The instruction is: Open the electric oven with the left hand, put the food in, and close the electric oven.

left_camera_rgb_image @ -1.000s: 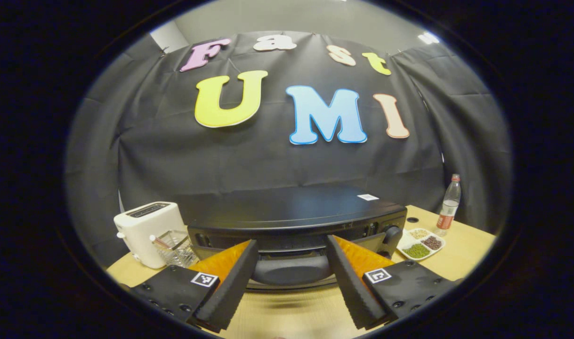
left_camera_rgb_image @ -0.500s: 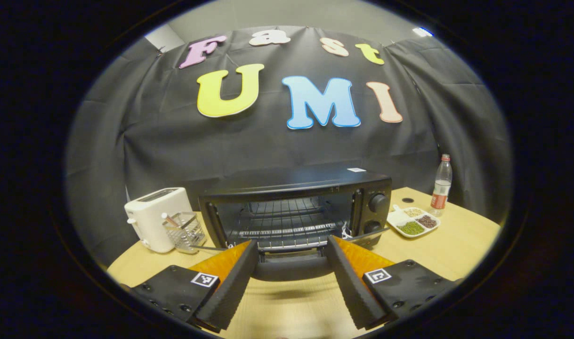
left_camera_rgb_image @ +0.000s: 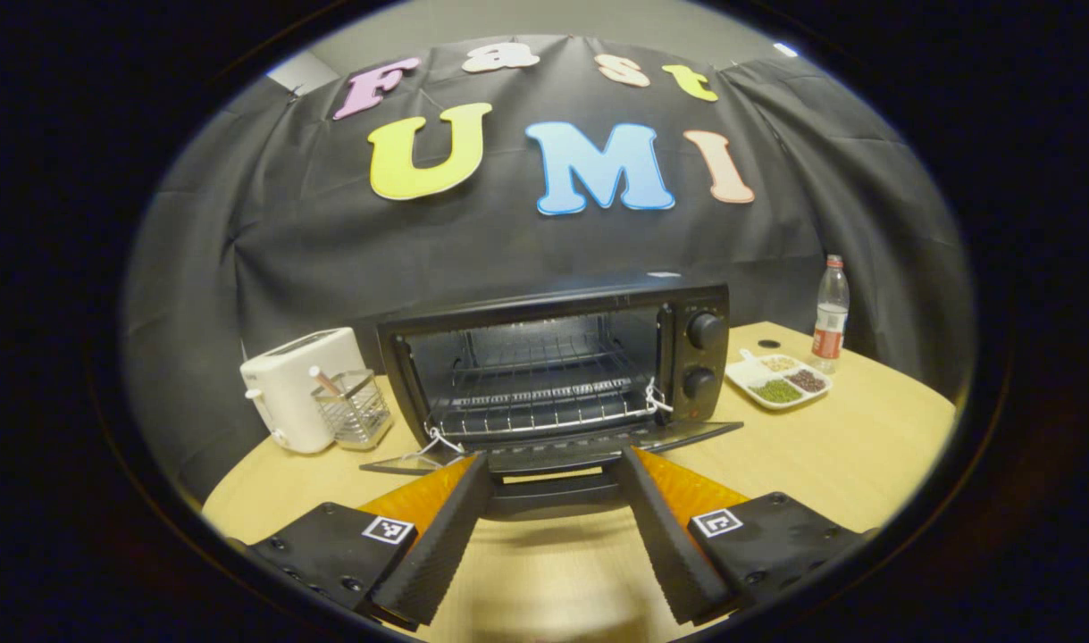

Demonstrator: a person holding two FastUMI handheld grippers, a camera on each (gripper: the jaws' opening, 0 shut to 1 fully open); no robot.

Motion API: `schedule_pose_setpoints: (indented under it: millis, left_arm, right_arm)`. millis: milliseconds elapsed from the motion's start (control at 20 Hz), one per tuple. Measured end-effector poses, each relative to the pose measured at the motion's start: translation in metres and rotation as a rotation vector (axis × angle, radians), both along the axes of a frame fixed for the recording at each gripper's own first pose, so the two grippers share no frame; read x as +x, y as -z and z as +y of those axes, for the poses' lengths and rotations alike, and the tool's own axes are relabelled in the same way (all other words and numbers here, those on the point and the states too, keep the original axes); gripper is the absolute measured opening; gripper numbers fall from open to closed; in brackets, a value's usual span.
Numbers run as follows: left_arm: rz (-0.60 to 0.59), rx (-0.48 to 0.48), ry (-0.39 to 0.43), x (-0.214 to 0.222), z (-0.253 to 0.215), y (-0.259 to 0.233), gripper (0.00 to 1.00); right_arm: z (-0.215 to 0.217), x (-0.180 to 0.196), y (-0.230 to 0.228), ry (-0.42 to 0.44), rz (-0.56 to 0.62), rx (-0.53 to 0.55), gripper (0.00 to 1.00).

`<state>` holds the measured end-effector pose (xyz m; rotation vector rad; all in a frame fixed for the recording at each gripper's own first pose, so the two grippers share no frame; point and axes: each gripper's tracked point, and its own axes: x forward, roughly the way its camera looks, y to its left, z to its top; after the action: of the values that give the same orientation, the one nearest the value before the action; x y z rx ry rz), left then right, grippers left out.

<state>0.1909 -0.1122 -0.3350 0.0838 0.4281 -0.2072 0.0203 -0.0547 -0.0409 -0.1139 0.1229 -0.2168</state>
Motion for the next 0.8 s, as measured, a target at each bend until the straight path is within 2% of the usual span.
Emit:
schedule_pose_setpoints:
  millis: [50,200,400,550,600,800]
  left_arm:
    - [0.017,0.005,0.003,-0.004,0.000,0.007,1.00]
    - [0.066,0.012,0.005,-0.012,0.003,0.024,0.98]
    - [0.070,0.035,-0.004,-0.026,0.015,0.025,1.00]
    - [0.043,0.041,-0.029,-0.044,0.026,0.006,0.97]
    - [0.032,0.039,-0.044,-0.050,0.030,-0.003,1.00]
    - [-0.049,0.016,-0.104,-0.072,0.043,-0.065,1.00]
  right_arm:
    - [0.002,0.000,0.002,-0.005,0.004,-0.003,0.96]
    - [0.007,0.000,0.007,-0.021,0.015,0.002,0.96]
    - [0.014,0.001,0.022,-0.067,0.054,0.035,0.96]
    - [0.016,0.001,0.031,-0.112,0.080,0.054,0.97]
    - [0.017,0.001,0.036,-0.132,0.089,0.066,0.96]
    - [0.026,-0.001,0.050,-0.219,0.120,0.118,0.96]
